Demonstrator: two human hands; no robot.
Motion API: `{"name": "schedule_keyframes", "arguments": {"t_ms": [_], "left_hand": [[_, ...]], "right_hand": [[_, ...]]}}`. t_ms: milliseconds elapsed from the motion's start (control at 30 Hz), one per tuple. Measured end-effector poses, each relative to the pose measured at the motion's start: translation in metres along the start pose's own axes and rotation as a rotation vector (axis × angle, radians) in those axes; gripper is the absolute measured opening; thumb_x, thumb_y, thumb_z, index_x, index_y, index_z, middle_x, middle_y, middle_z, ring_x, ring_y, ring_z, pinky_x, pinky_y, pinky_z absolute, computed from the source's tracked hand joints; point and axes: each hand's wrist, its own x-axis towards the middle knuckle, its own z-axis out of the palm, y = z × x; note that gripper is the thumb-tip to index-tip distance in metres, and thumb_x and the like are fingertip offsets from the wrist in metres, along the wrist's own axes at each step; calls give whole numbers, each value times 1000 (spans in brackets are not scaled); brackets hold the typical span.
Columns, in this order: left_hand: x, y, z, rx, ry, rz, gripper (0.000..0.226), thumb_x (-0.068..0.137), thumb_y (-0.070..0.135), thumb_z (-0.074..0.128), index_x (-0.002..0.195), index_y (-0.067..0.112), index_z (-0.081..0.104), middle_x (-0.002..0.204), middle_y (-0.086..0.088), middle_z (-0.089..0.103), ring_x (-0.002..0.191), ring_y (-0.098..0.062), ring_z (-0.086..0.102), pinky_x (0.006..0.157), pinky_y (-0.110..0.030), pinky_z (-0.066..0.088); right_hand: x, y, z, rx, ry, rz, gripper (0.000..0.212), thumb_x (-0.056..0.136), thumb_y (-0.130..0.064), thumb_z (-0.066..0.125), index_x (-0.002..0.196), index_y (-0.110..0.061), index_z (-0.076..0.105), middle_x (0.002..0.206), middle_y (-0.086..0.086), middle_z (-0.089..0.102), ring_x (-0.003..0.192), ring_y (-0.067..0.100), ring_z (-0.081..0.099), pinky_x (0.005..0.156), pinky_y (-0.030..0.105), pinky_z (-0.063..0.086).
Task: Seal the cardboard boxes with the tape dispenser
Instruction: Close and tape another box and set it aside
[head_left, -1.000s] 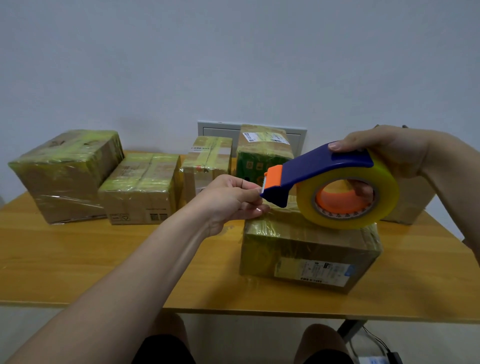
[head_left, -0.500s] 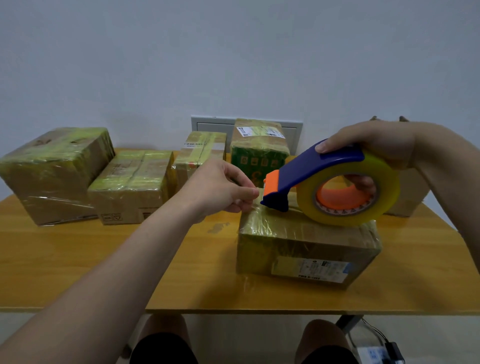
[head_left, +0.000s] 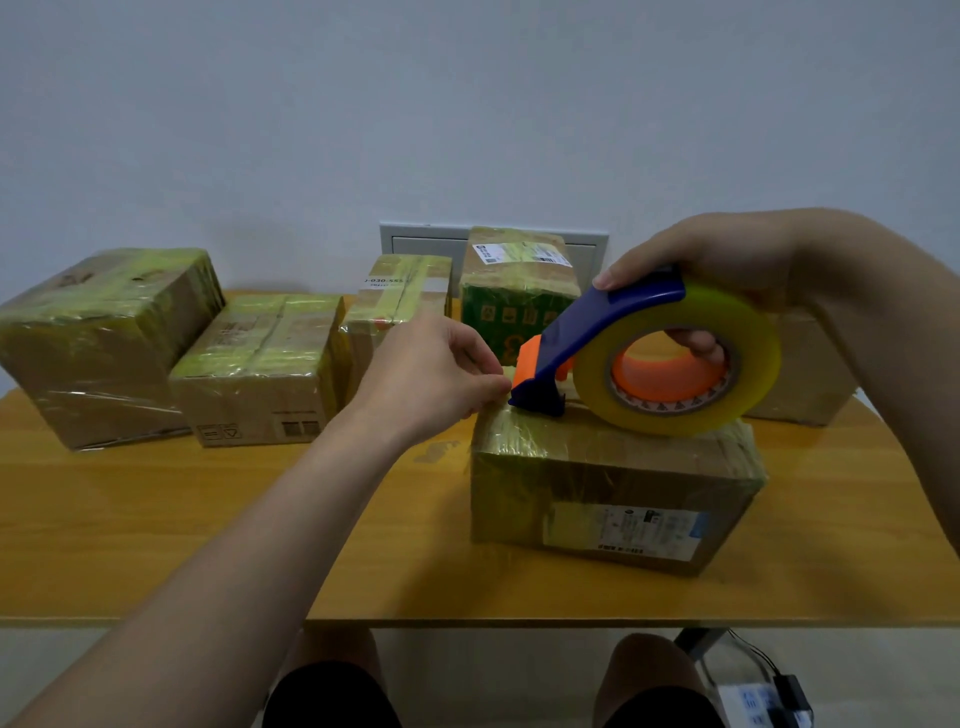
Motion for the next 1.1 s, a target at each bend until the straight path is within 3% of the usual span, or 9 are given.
{"name": "schedule_keyframes", "arguments": {"t_ms": [100,200,267,400,533,667,833,933,1100], "left_hand": [[-6,-8,13,0,113,36,8,89,34,81,95,33,77,78,13,73,74,0,69,68,-25,59],[-12,-20,24,-216,117,-50,44,93,33,77,134,40,65,101,13,68,87,-5,69,72,-22,57],[-14,-24,27,-384,52,-127,52,96,28,74,143,39,57,112,6,64,89,-9,69,69,-21,58],[-7,-15,32,-256,107,6,45,105,12,55,141,38,58,123,13,60,109,-3,59,79,-18,51],[-5,3,48,-491,-99,-183,31,113,29,38,130,34,63,121,0,68,108,-15,66,96,-38,55],[1,4,47,-325,-175,-158,39,114,39,31,115,20,65,108,-13,68,96,-29,64,82,-37,44],[1,3,46,-235,-196,-151,37,114,39,28,112,22,61,107,-8,66,98,-23,61,74,-32,39],[2,3,47,-230,-188,-144,38,115,38,28,112,20,61,108,-10,65,95,-22,60,72,-31,37],[3,0,47,-246,-193,-145,39,115,39,27,114,20,61,108,-11,66,100,-27,61,76,-33,38]], "right_hand": [[2,1,-2,16,31,-2,52,72,-58,75,89,-10,81,56,17,61,45,26,61,54,34,56],[3,5,-2,35,38,-5,53,72,-57,73,87,-7,80,55,18,60,45,27,60,53,33,56],[4,8,-2,56,32,-4,55,71,-57,71,88,-6,80,54,18,59,44,27,59,53,33,55],[6,5,-4,39,-16,10,54,70,-58,72,79,-6,80,54,17,60,45,26,59,55,33,55],[3,9,-9,50,-101,7,65,65,-66,82,91,-7,80,60,17,63,52,27,64,58,35,57],[-1,21,-14,108,-104,-31,72,52,-69,90,92,-11,81,78,19,70,64,28,68,61,39,60],[-4,46,-12,338,-43,-146,77,45,-58,96,107,-16,79,109,15,75,88,30,75,66,38,61],[-4,61,-8,431,-58,-215,81,51,-56,95,118,-13,74,105,15,75,86,31,75,68,41,61],[-6,57,-6,465,-221,-242,50,76,-48,82,109,-11,77,81,10,75,69,23,72,67,38,60]]}}
